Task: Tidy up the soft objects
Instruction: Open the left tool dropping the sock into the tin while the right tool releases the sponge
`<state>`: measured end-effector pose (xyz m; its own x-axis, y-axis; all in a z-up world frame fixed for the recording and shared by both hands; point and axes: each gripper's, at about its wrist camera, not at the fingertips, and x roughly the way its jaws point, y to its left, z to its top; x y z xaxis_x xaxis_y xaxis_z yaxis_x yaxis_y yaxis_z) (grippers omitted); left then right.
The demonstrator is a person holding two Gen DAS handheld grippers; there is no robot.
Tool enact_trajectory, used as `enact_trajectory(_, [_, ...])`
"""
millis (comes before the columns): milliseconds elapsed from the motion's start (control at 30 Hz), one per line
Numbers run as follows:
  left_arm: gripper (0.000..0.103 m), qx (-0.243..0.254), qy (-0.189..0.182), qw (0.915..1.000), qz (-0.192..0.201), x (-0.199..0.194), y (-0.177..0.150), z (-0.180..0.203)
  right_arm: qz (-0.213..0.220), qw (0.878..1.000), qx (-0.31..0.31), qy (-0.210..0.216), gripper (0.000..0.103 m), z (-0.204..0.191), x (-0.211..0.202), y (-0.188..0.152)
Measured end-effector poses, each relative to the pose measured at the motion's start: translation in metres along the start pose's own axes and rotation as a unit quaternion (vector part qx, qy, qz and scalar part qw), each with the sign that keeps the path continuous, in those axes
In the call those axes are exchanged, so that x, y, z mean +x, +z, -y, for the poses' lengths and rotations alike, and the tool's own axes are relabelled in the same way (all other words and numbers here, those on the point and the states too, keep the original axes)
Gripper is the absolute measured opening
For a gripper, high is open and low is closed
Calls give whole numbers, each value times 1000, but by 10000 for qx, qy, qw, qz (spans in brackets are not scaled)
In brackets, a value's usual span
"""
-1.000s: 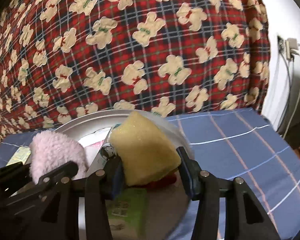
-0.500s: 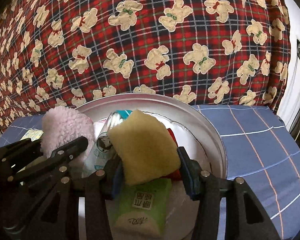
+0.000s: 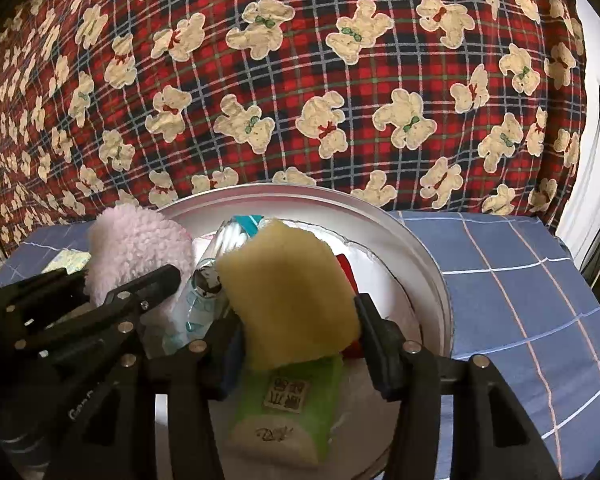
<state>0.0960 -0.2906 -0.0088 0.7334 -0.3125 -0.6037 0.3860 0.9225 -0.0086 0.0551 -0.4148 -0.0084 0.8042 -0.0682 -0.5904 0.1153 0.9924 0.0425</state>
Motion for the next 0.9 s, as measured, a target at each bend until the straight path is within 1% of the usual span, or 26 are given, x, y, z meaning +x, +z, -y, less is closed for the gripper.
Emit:
enact_trajectory(33, [25,13,0,10000,43,-1,0,0,-4,10000,-24,-20,55,1,0,0])
enact_trajectory(67, [27,45,33,10000,60,-2,0,1,-2,10000,-62,-26,55,2,-1,0])
enact_trajectory(100, [32,65,55,9999,78,-3,-1,1,24,9999,-119,-28,55,2,-3,0])
enact_trajectory(167, [47,101,167,9997,138,-7,0,2,91,9999,-113,-83,58,7,-8,-1])
enact_trajectory(200, [63,115,342,9991,208,-11,1,2,109,9999,-85,-62,59,11,-11,-1])
enact_trajectory(233, [81,116,592,9977,325,-15,1,2,128,9999,-56,-23,61,13,-14,-1])
enact_trajectory(267, [89,107,814,9956,458,-21,2,1,157,9999,0,47,64,18,-17,-2])
enact_trajectory(300, [101,91,983,9933,603,-27,1,0,187,9997,92,109,71,23,-21,-3])
enact_trajectory(333, [103,49,1116,9908,770,-33,0,-1,262,9993,172,214,77,27,-26,-4])
enact_trajectory(367, [103,-10,1106,9890,979,-43,-1,-2,315,9989,206,267,81,29,-29,-4])
enact_trajectory(400, [103,-29,1051,9891,1031,-47,-2,-4,416,9984,225,317,83,29,-35,-4])
enact_trajectory(567, [103,-40,889,9903,1065,-62,-7,-8,803,9959,80,406,83,22,-55,-9])
enact_trajectory(633, [103,-48,844,9915,985,-64,-12,-10,903,9940,239,577,84,21,-59,-12])
enact_trajectory(667, [103,-56,839,9918,962,-65,-16,-12,919,9936,315,584,84,21,-60,-13])
enact_trajectory(767, [103,-123,715,9924,993,-73,-29,-19,1034,9930,468,322,84,18,-64,-18])
enact_trajectory(900, [103,-165,692,9905,1179,-87,-43,-24,1369,9864,885,202,84,19,-80,-25])
